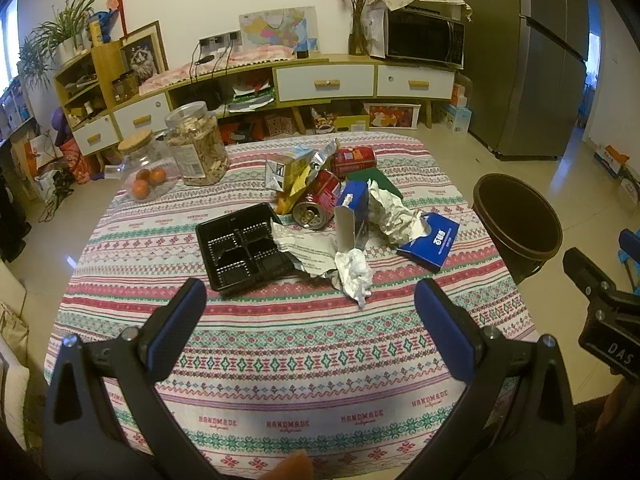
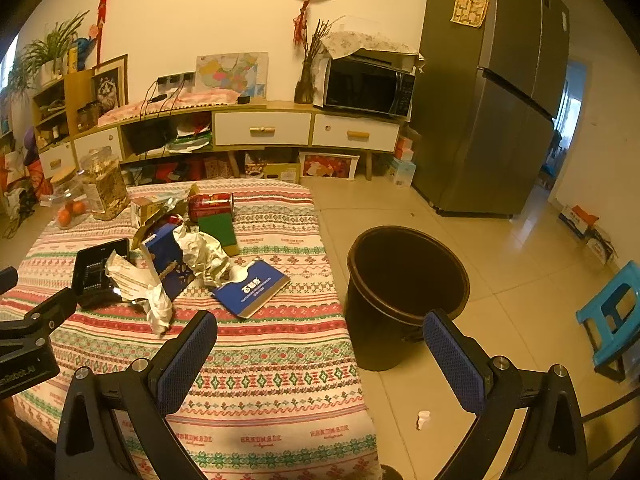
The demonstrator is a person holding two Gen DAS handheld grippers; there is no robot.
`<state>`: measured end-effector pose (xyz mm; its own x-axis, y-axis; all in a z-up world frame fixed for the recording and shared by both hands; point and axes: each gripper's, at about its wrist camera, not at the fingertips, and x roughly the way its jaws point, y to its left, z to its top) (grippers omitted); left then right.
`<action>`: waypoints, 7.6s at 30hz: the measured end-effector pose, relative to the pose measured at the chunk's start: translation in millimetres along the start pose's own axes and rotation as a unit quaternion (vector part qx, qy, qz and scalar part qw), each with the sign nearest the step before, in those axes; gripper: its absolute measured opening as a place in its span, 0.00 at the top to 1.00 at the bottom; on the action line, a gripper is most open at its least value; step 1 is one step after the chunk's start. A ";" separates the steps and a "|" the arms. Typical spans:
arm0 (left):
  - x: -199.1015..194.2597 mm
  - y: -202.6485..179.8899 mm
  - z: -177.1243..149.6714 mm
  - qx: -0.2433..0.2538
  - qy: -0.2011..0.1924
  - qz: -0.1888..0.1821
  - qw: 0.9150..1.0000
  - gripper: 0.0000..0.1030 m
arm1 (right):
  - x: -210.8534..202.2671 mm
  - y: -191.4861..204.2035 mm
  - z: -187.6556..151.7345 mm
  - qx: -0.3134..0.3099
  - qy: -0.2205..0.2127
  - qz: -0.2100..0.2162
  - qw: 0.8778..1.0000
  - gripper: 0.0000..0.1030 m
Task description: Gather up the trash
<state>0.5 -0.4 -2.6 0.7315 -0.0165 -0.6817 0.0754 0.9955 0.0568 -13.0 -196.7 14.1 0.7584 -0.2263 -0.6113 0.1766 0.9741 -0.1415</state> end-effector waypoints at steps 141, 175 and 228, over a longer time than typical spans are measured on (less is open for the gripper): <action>132.4 -79.0 62.8 0.072 0.178 -0.233 0.953 0.78 | 226.6 -49.2 9.3 0.157 0.341 0.131 0.918 0.36; 120.9 -27.0 57.8 0.057 0.157 -0.216 0.962 0.78 | 215.6 9.1 25.0 0.052 0.291 0.110 0.949 0.21; 259.2 -342.6 119.3 0.172 0.229 -0.244 0.926 0.20 | 318.1 -250.9 3.8 0.183 0.299 -0.022 0.936 0.54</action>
<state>245.2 -356.8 -111.8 0.1945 -0.3362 -0.9215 0.5904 0.7903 -0.1637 186.3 -513.0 -141.8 0.2784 -0.1181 -0.9532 0.4859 0.8733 0.0337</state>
